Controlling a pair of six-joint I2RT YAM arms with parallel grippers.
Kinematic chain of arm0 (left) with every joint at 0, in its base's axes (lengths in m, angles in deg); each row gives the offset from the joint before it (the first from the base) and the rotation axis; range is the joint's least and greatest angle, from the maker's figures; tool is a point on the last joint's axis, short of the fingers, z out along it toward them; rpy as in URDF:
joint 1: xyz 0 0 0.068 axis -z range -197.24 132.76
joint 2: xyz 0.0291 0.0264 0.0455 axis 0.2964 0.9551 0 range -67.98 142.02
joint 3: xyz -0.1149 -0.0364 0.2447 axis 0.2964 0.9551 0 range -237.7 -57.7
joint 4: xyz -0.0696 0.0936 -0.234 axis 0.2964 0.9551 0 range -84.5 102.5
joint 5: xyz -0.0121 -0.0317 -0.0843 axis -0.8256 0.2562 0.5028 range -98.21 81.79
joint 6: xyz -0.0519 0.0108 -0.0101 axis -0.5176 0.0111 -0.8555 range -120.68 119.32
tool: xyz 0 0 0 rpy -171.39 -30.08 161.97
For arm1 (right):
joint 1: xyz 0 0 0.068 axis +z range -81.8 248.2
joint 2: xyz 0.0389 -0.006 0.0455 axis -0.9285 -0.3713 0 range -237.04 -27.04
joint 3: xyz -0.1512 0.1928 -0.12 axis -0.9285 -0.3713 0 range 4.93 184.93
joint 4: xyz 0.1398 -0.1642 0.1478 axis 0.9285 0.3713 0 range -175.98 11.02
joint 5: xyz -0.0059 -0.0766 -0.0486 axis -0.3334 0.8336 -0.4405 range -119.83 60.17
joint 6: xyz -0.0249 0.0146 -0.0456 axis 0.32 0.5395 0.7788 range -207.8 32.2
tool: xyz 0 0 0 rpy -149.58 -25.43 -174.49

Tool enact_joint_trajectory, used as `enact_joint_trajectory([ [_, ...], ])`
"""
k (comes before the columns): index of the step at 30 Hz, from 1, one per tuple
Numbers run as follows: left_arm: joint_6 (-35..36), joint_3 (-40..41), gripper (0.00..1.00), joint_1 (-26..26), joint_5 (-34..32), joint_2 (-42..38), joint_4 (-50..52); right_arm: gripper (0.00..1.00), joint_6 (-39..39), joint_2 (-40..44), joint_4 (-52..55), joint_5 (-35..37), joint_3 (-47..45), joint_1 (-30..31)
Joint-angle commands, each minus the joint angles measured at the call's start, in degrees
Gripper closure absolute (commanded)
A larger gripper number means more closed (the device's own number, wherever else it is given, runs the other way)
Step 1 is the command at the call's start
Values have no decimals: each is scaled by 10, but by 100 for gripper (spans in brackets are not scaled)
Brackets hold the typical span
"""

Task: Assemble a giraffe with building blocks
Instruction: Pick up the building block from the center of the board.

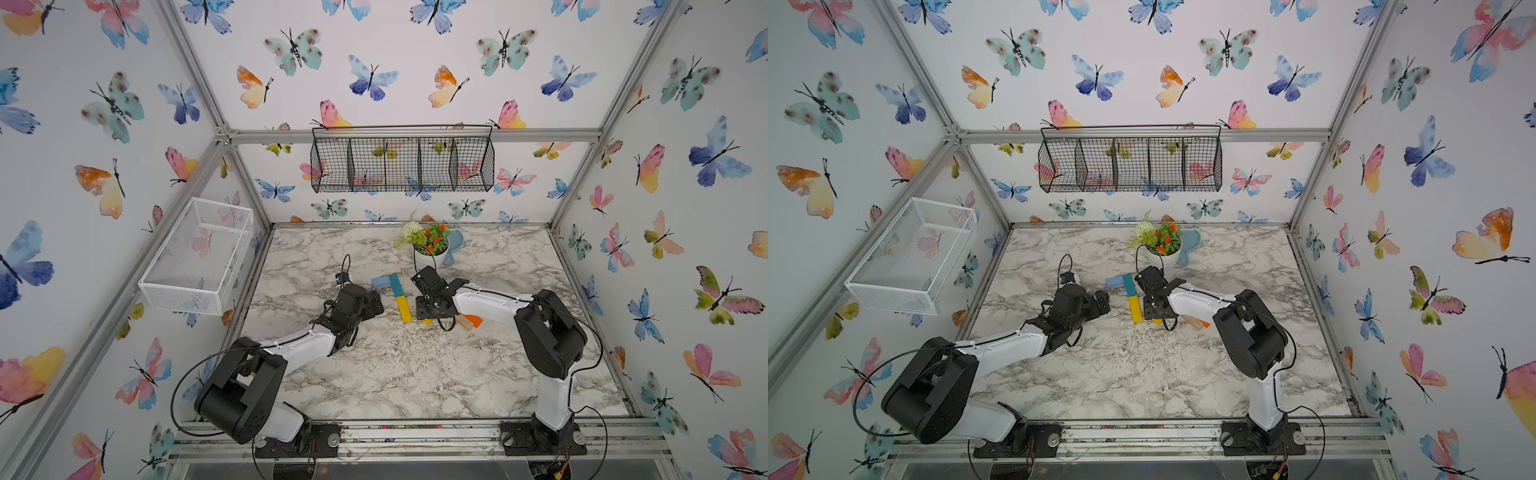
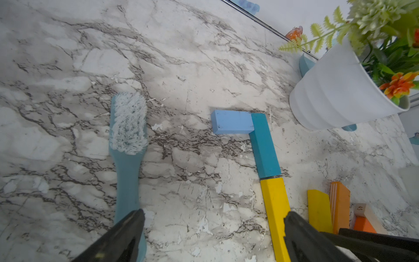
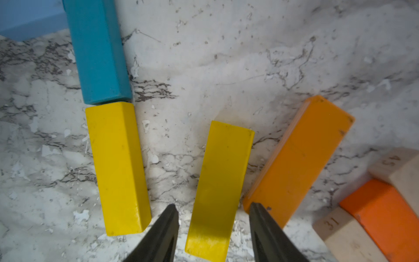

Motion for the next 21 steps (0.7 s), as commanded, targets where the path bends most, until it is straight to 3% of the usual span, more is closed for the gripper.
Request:
enact_joint_trajectory([
  [1,5,-2,0,-3,2,2,-6,45,11,-27,21,16,20,5],
  [11,9,2,1,-2,-1,-2,-10,52,13,-52,33,50,27,11],
  [14,9,4,2,-3,0,-1,-14,62,15,-44,32,53,16,12],
  [17,9,3,2,-2,3,1,-14,80,22,-29,27,50,-1,13],
  [21,9,0,3,-2,2,2,-10,89,45,15,4,29,-42,16],
])
